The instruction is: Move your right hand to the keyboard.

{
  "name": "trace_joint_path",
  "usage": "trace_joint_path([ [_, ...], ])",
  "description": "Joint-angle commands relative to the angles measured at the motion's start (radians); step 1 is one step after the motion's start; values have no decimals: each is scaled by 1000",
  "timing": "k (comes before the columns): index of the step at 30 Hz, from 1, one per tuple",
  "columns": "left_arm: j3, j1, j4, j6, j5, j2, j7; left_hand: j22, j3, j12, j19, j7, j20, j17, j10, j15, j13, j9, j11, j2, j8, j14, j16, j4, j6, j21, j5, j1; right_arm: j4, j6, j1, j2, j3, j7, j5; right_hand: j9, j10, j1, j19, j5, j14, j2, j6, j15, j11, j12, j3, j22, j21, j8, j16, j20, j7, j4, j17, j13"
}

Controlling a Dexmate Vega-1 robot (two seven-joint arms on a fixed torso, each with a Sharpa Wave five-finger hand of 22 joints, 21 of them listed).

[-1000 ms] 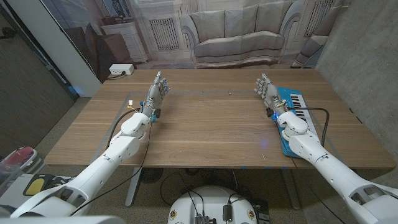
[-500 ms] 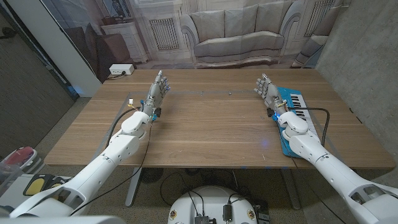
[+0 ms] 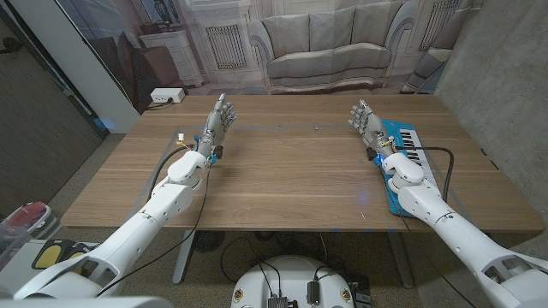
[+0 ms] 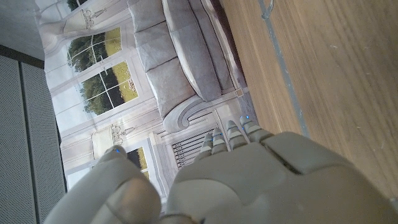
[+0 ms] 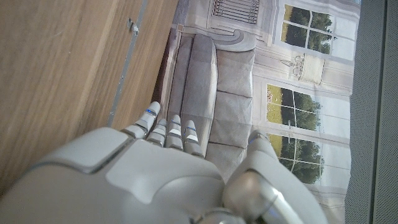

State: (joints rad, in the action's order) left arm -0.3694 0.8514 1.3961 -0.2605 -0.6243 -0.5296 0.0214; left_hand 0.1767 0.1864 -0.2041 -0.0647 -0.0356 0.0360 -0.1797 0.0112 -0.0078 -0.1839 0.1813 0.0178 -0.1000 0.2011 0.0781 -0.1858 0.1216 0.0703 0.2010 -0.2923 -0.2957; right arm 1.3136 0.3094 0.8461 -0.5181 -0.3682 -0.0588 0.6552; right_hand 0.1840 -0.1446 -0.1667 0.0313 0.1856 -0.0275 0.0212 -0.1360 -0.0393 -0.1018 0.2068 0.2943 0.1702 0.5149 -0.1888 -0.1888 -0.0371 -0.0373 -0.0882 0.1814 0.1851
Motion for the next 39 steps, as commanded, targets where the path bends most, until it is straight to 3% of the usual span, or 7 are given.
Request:
trace_joint_path([
  [1,-9,-1,39,15,34,-10,32,3,4,-8,5,1,27,-1,-7,3,-3,4,6,9,3,-5,-9,-2,-6,2,-5,-8,34,-8,16,-23,12,-5,9,3,-9,-8,11,5,-11,4,-10,-5,-4,8,3,5,-4,-5,-5,-1,-1,-6,3,2],
  [23,-18,-9,33,21,30,-12,5,3,8,-9,5,1,19,-1,-17,6,-3,4,5,24,4,-13,-8,-7,-17,1,-7,-22,95,11,37,-51,20,8,-17,4,-16,-10,17,5,-16,8,-15,-6,-4,11,0,5,-11,-7,-6,2,0,-9,2,2],
  [39,-21,-13,12,8,19,-13,-33,3,10,-8,3,0,13,-1,-20,8,-3,4,7,34,4,-16,-6,-12,-23,0,-8,-34,190,6,86,-85,35,53,-42,4,-21,-12,21,5,-20,9,-19,-7,-7,12,-1,6,-17,-8,-7,2,0,-10,2,2],
])
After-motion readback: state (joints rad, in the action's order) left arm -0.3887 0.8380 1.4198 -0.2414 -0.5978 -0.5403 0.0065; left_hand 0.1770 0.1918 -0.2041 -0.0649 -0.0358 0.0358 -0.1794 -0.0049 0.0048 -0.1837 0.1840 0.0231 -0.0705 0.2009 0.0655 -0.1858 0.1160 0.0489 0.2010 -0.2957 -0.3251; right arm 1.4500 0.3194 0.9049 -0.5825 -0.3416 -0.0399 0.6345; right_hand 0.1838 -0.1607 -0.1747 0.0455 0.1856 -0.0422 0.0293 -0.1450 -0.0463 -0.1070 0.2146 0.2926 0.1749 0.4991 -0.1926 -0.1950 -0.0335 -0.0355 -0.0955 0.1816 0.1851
